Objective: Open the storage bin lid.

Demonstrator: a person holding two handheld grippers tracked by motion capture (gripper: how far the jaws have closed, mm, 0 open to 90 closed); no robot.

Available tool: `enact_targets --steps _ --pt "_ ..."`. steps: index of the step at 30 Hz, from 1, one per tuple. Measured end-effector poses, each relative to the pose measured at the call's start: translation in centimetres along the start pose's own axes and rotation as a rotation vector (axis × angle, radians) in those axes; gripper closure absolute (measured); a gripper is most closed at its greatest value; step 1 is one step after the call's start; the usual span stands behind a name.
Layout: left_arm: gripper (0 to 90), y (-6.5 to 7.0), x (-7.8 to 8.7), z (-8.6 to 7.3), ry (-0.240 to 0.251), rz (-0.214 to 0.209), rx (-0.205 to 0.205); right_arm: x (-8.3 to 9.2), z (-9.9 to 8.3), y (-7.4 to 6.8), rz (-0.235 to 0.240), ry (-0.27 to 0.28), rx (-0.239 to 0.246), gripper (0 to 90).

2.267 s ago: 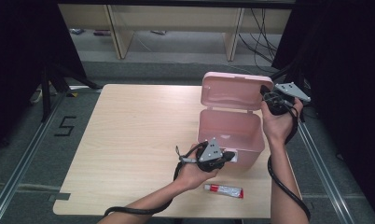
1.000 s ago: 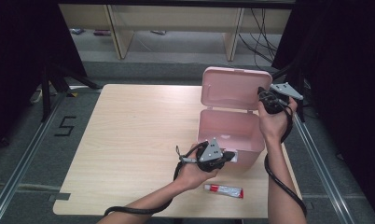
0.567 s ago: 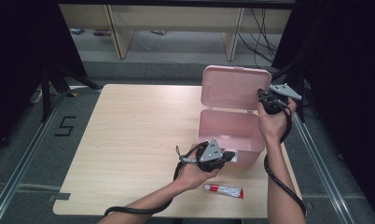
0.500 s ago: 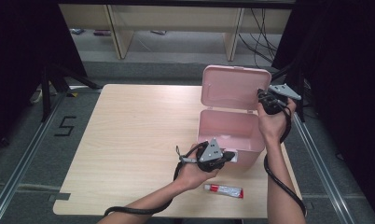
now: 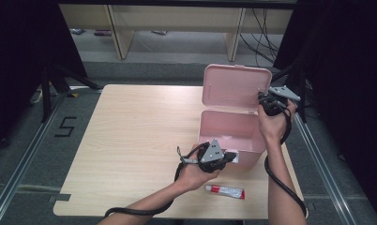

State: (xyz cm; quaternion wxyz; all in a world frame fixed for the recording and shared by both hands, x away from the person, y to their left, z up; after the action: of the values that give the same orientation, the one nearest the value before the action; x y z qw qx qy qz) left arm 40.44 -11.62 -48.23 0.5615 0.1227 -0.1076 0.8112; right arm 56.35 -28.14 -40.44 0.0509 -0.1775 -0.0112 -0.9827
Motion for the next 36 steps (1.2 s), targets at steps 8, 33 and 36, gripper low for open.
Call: enact_targets --steps 8,33,36 --pt "89.1 0.0 0.0 0.0 0.0 0.002 0.0 -0.4 -0.3 0.2 -0.005 -0.018 -0.001 90.0" --pt "89.1 0.0 0.0 -0.1 -0.001 0.003 0.003 -1.4 -2.0 0.1 0.007 -0.147 -0.025 90.0" --pt "89.1 0.0 0.0 -0.1 -0.001 0.004 0.002 -1.6 -2.1 0.2 0.009 -0.154 0.004 90.0"
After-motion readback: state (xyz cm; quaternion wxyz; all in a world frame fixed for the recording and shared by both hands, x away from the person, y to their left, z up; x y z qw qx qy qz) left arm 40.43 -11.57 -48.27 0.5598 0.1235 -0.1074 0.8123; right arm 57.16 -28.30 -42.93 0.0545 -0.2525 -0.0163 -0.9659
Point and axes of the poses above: each handheld gripper's, and its own axes: x roughly backward along the jaws, z roughly out of its top, y roughly to its right, the point moved 7 cm from there along -x, roughly forward along the jaws, and after that the axes turned 2 degrees about -z, right-handed, at the moved point
